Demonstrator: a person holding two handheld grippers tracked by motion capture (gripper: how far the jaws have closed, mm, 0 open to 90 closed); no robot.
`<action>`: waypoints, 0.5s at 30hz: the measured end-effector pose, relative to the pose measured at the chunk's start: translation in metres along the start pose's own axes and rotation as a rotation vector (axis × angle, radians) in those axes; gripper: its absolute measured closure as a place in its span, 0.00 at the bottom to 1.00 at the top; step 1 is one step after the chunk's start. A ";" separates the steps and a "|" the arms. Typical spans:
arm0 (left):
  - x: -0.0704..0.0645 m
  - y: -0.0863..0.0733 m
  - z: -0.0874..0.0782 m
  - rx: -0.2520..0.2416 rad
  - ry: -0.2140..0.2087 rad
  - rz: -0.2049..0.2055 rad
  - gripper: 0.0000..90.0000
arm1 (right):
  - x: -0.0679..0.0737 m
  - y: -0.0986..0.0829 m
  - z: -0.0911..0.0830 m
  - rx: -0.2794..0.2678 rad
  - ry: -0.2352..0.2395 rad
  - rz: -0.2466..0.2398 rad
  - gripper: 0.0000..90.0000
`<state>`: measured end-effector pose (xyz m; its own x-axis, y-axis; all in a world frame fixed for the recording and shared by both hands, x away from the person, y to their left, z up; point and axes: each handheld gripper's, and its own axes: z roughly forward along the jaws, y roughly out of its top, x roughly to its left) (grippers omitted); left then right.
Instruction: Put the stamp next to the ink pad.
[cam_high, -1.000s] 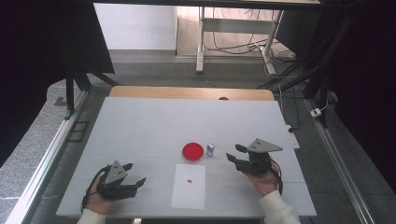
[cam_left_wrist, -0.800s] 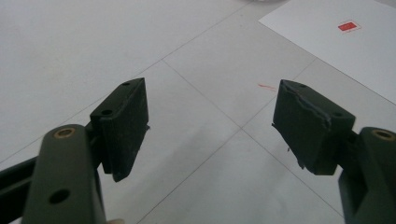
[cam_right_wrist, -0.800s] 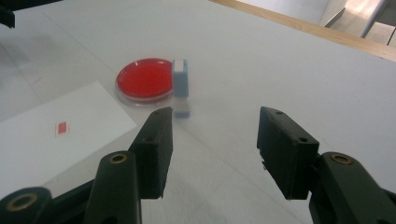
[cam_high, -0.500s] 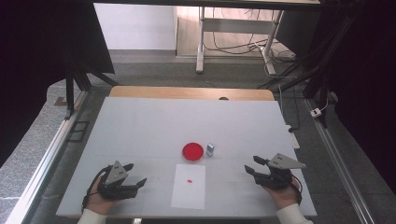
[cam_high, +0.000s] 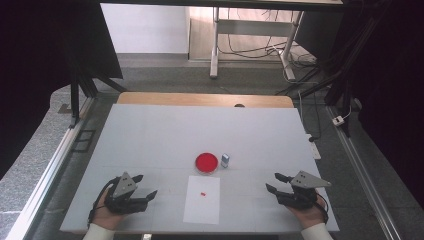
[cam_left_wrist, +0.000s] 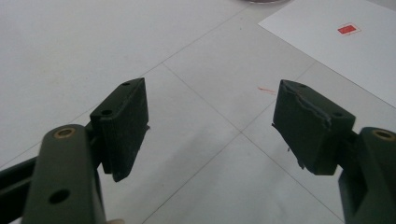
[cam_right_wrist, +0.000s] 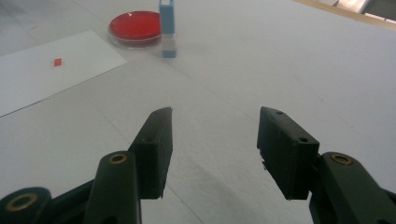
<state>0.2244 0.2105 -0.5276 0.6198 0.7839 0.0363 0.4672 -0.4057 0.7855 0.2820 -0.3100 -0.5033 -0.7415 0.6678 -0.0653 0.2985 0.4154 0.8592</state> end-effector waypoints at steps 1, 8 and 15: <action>0.000 0.000 0.000 -0.002 0.001 -0.001 0.30 | 0.001 0.000 0.001 0.003 0.001 -0.005 0.50; 0.000 0.001 -0.001 -0.006 0.002 0.000 0.30 | 0.004 0.000 0.004 0.009 0.017 -0.017 0.50; 0.000 0.000 -0.001 -0.005 0.000 -0.001 0.30 | 0.004 0.001 0.004 0.003 0.017 -0.015 0.50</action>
